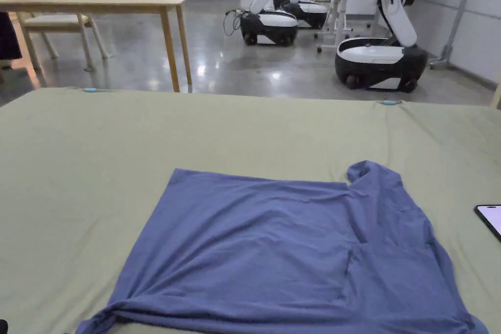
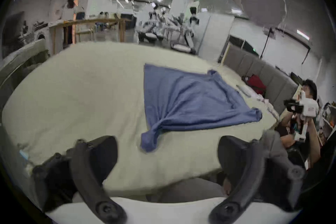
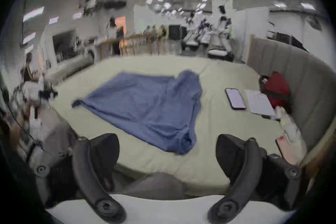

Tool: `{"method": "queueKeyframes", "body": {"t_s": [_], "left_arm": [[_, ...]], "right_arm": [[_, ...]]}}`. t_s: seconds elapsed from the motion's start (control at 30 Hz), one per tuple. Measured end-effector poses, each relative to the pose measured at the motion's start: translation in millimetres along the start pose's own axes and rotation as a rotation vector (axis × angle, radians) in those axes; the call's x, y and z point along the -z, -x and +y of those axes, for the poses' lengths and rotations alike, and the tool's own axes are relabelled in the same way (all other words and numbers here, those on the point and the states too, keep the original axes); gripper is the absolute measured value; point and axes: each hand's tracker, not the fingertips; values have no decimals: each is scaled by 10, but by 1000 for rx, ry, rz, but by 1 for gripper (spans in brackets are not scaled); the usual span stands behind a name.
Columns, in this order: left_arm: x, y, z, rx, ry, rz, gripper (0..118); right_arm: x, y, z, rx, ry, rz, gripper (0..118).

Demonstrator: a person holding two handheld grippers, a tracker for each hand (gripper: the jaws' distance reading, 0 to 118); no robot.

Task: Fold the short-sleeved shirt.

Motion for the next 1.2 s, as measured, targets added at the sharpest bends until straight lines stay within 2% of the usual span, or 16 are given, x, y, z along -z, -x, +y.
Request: {"method": "queueKeyframes", "body": {"t_s": [0.03, 0.07, 0.1, 0.17, 0.33, 0.37, 0.4, 0.43, 0.47, 0.5, 0.73, 0.87, 0.9, 0.97, 1.0, 1.2], "left_arm": [[-165, -56, -29, 8, -43, 20, 87], [-280, -108, -60, 26, -69, 49, 55], [-330, -152, -92, 35, -66, 89, 1], [-309, -167, -129, 46, -68, 129, 0], [77, -122, -63, 35, -11, 98, 0], [191, -127, -49, 43, -12, 117, 1], [309, -129, -35, 54, -13, 137, 20], [457, -68, -23, 46, 6, 160, 49], [574, -35, 5, 29, 33, 153, 91], [708, 1, 23, 16, 87, 148, 118], [1371, 254, -125, 84, 213, 202, 109], [1502, 308, -243, 108, 254, 202, 87], [1499, 306, -287, 143, 237, 211, 70], [1441, 229, -361, 206, 170, 201, 8], [1419, 225, -370, 218, 145, 216, 4], [1368, 302, -283, 102, 146, 160, 4]], "right_arm": [[-177, 52, -40, 36, -50, -3, 91], [-307, 106, -80, 55, -92, -18, 58], [-317, 308, 28, 73, -119, -44, 0], [-382, 392, 33, 73, -133, -114, 0], [-255, 29, -67, 96, -99, -83, 0], [-244, 248, 3, 42, -95, -109, 0], [-219, 275, 10, 38, -90, -111, 0], [-191, 303, 11, 27, -87, -107, 0], [-160, 330, 10, 18, -84, -101, 0], [-138, 399, 54, 7, -74, -94, 0], [100, 566, 81, 19, -4, -65, 0], [189, 492, 82, 40, 22, -59, 0], [212, 456, 77, 48, 29, -58, 0], [276, 466, 76, 59, 49, -57, 0], [307, 457, 75, 59, 59, -62, 0], [653, 322, 190, 9, 91, -29, 0]]}}
